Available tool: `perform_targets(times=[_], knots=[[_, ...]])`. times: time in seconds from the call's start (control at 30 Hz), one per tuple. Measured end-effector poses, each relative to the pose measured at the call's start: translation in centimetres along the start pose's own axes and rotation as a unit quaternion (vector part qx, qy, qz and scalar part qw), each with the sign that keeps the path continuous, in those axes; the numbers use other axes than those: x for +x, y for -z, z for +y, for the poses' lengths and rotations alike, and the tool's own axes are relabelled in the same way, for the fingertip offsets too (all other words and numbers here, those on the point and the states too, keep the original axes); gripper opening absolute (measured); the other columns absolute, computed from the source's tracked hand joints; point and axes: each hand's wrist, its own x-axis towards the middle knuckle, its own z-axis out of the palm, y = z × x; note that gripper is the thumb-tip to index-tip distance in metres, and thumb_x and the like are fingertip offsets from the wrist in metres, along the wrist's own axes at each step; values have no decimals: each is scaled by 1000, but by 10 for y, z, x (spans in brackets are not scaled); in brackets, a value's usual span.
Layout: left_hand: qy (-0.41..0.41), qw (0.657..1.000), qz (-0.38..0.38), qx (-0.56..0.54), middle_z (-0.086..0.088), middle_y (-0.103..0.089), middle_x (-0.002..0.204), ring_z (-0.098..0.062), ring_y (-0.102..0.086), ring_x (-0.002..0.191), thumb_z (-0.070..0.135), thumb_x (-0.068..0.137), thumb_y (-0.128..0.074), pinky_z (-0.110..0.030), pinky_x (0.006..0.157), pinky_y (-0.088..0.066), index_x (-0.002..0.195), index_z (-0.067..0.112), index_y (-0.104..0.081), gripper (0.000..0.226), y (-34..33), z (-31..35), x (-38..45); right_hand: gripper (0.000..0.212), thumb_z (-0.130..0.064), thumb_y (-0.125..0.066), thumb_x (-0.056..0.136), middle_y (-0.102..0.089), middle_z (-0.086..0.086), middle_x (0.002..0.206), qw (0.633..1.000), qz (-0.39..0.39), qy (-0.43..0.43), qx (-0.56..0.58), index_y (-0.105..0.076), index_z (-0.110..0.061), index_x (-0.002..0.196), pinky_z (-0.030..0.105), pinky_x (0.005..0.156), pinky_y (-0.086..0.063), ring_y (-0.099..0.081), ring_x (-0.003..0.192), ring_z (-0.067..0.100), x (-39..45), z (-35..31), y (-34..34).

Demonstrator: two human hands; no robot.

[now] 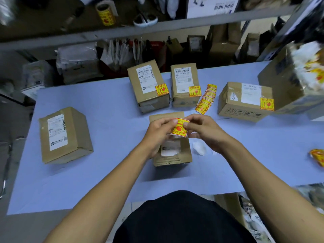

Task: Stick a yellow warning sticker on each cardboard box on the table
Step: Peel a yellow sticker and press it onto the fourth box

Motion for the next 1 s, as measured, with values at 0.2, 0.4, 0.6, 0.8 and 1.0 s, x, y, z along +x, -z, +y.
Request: perform_targets(times=[0.2, 0.4, 0.6, 0.8, 1.0], knots=[[13, 992, 19, -125, -5, -72, 77, -15, -64, 66, 2, 92, -64, -19, 52, -49, 96, 6, -66, 6, 5, 7, -23, 4, -14, -68, 93, -67, -2, 71, 999, 41, 16, 20, -70, -15, 90, 28, 69, -54, -58, 66, 12, -11, -9, -15], [5, 983, 36, -182, -9, -70, 85, -15, -66, 72, 4, 91, -66, -22, 59, -55, 101, 6, -64, 10, 11, 0, -34, 15, -10, -67, 93, -67, 2, 71, 1000, 10, 20, 20, -65, -12, 78, 21, 63, -54, -60, 65, 11, -20, -2, -36], [-2, 995, -2, -100, -2, -69, 77, -12, -61, 64, 9, 88, -70, -23, 58, -48, 98, 12, -67, 11, 23, 8, -40, 21, -12, -63, 93, -68, 1, 74, 998, -30, 31, -54, -67, -19, 74, 27, 72, -56, -63, 73, 11, -24, -6, -45], [17, 997, -30, -73, -3, -68, 78, -11, -58, 61, 4, 88, -67, -21, 56, -48, 99, 12, -69, 14, 36, 16, -45, 17, -9, -57, 97, -70, 6, 79, 999, -34, 13, 9, -69, -11, 85, 34, 75, -61, -69, 81, 17, -27, -13, -38], [23, 996, -67, -59, -1, -72, 76, -8, -63, 61, 0, 88, -65, -21, 53, -50, 105, 6, -67, 18, 42, 18, -47, 21, -9, -58, 96, -73, 10, 82, 997, -72, 11, -19, -71, -14, 80, 35, 72, -62, -70, 83, 18, -29, -15, -38]])
